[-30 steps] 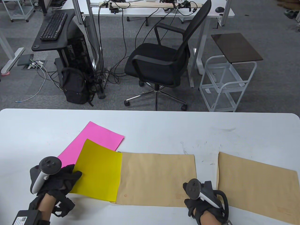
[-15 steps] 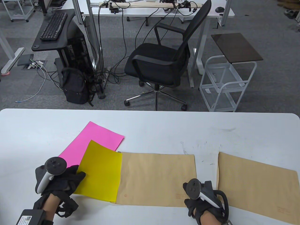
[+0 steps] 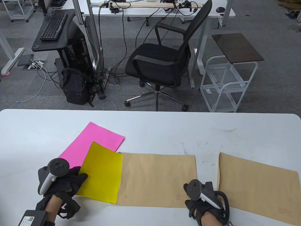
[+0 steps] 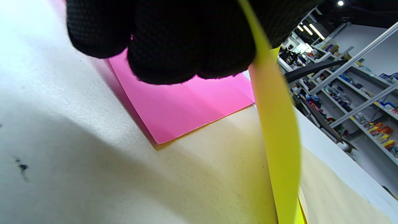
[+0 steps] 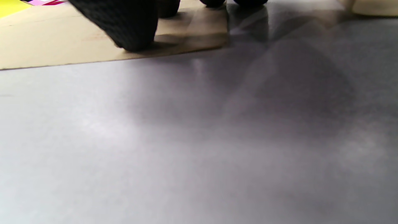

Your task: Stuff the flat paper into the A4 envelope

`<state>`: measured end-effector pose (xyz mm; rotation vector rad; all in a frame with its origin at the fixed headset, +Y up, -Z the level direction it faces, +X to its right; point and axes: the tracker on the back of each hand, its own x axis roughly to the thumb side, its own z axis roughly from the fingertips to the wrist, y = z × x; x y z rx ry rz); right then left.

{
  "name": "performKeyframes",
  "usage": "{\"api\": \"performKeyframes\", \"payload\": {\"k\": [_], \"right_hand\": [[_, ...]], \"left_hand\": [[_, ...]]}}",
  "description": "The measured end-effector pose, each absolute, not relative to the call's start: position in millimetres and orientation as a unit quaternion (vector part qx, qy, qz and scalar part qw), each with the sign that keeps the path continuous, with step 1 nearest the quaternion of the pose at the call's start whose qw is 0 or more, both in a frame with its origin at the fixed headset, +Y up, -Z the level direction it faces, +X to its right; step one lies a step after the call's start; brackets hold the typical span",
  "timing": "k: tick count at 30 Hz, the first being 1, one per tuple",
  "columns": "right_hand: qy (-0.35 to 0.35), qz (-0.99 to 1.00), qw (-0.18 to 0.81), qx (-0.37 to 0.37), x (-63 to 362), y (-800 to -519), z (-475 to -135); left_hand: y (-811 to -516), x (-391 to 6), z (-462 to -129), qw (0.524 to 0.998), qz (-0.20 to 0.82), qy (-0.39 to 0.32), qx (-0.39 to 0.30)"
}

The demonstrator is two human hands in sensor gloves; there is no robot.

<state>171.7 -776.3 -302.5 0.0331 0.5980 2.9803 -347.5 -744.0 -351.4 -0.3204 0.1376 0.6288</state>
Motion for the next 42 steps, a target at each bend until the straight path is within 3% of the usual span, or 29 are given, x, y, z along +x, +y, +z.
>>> {"api": "performKeyframes", "payload": {"k": [42], "right_hand": [[0.202, 0.978, 0.053, 0.012, 172, -776, -302]], "left_hand": [[-756, -324, -355, 0.941, 0.288, 0.054, -0.167]]}}
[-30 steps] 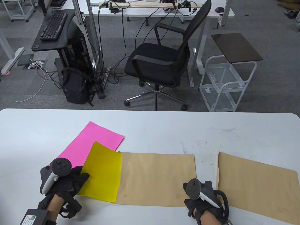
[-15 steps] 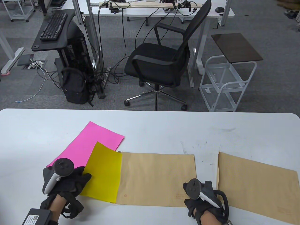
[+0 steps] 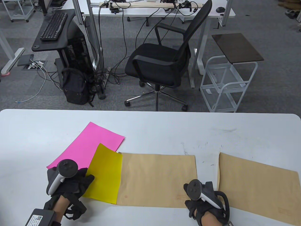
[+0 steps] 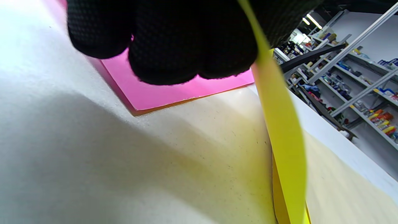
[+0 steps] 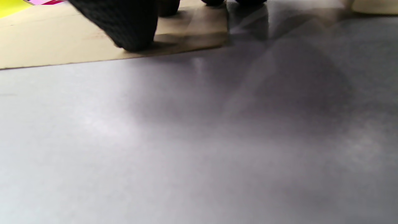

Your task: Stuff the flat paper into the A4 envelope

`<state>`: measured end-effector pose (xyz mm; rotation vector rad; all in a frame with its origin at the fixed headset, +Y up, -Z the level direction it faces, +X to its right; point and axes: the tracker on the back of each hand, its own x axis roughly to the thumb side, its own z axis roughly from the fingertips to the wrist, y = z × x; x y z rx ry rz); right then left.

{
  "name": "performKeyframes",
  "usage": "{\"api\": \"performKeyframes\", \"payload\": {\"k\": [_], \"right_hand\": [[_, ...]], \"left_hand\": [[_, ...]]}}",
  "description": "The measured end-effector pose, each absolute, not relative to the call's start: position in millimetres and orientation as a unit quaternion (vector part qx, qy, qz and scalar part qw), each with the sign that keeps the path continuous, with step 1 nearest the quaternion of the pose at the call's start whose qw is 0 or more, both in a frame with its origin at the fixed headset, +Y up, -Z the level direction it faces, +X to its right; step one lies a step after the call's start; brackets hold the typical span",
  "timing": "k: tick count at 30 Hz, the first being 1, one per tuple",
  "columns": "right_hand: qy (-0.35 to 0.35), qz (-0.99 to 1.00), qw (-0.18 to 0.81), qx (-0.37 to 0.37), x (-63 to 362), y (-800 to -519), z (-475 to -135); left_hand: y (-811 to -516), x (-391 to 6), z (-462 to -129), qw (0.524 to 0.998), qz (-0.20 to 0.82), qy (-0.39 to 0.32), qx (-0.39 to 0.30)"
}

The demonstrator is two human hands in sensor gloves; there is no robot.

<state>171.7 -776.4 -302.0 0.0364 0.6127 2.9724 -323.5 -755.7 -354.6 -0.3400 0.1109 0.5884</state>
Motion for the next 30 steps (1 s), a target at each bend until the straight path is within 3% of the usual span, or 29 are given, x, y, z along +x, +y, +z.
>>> {"api": "performKeyframes", "payload": {"k": [30], "right_hand": [[0.204, 0.978, 0.046, 0.009, 171, -776, -302]], "left_hand": [[-766, -302, -357, 0.946, 0.268, 0.045, -0.175]]}}
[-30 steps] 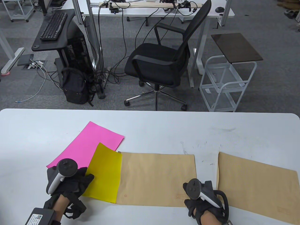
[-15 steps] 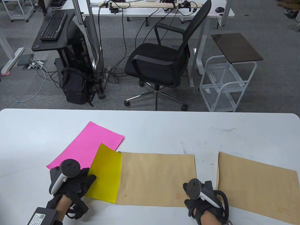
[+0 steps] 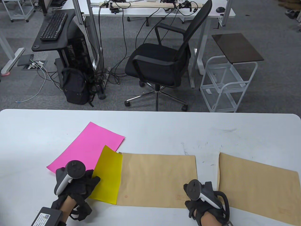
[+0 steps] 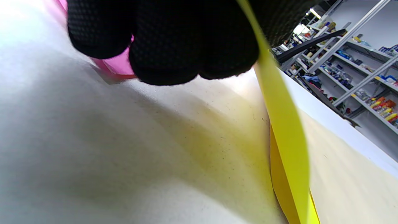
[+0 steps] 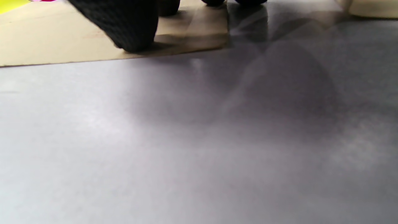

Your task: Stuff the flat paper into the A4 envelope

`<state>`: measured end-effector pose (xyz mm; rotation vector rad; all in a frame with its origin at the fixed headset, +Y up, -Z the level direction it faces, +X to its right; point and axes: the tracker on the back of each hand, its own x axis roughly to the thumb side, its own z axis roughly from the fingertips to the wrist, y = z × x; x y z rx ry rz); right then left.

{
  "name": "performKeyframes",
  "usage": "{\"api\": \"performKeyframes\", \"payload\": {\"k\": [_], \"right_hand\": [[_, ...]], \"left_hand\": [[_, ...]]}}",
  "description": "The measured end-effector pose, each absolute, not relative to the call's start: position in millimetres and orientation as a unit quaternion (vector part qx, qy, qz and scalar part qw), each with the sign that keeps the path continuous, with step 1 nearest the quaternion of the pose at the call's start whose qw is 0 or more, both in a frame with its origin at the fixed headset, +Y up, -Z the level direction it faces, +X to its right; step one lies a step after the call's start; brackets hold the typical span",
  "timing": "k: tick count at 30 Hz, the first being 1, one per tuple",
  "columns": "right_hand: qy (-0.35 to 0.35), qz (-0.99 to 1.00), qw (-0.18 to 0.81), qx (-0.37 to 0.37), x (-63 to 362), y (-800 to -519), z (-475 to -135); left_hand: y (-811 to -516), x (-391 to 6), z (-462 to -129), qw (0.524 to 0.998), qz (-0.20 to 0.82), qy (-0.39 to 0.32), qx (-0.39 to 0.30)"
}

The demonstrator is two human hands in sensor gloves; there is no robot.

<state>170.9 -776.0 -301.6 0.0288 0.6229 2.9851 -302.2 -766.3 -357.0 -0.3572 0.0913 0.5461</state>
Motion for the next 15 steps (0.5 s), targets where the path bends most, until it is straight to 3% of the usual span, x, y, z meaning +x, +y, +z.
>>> {"api": "performKeyframes", "payload": {"k": [15], "right_hand": [[0.201, 0.979, 0.030, 0.009, 168, -775, -301]], "left_hand": [[-774, -286, -355, 0.952, 0.243, 0.039, -0.181]]}}
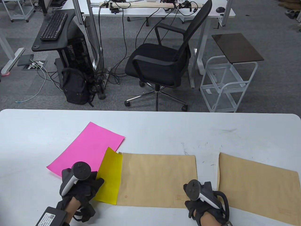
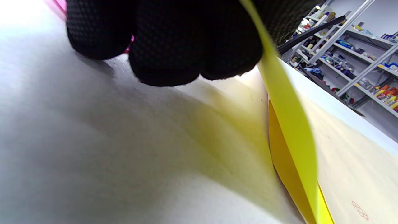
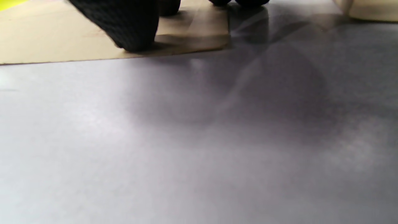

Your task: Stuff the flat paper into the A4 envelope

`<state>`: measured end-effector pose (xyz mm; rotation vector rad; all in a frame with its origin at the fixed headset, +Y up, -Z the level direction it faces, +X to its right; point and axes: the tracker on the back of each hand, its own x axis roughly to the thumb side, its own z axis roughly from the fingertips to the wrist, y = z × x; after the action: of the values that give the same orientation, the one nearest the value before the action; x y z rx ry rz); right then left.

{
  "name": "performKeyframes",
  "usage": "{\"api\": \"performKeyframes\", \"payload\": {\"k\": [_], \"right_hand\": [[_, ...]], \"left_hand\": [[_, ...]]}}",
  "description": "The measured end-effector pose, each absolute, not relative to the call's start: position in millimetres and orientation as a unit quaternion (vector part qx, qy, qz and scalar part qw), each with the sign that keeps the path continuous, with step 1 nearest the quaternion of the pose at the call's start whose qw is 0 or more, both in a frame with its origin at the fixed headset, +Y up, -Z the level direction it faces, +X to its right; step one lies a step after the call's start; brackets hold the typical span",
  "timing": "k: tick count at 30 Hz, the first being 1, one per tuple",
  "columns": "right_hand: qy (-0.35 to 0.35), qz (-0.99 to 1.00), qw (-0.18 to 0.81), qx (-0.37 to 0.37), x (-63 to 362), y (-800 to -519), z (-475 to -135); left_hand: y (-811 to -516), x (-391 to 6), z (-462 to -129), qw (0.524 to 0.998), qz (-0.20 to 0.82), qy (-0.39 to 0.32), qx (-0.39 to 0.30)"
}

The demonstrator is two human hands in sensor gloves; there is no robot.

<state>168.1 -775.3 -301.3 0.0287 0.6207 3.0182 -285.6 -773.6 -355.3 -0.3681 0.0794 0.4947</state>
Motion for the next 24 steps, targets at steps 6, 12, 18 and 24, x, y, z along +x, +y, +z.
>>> {"api": "performKeyframes", "payload": {"k": [6, 12, 18, 24], "right_hand": [[0.202, 0.979, 0.031, 0.010, 168, -776, -302], [0.203, 0.979, 0.031, 0.010, 168, -776, -302], [0.204, 0.978, 0.031, 0.010, 168, -776, -301], [0.204, 0.978, 0.034, 0.010, 168, -776, -301]], "left_hand": [[-775, -279, -355, 0.954, 0.236, 0.036, -0.181], [-776, -274, -355, 0.956, 0.229, 0.034, -0.179], [-776, -268, -356, 0.957, 0.224, 0.034, -0.179], [-777, -261, -355, 0.961, 0.211, 0.028, -0.175]]}}
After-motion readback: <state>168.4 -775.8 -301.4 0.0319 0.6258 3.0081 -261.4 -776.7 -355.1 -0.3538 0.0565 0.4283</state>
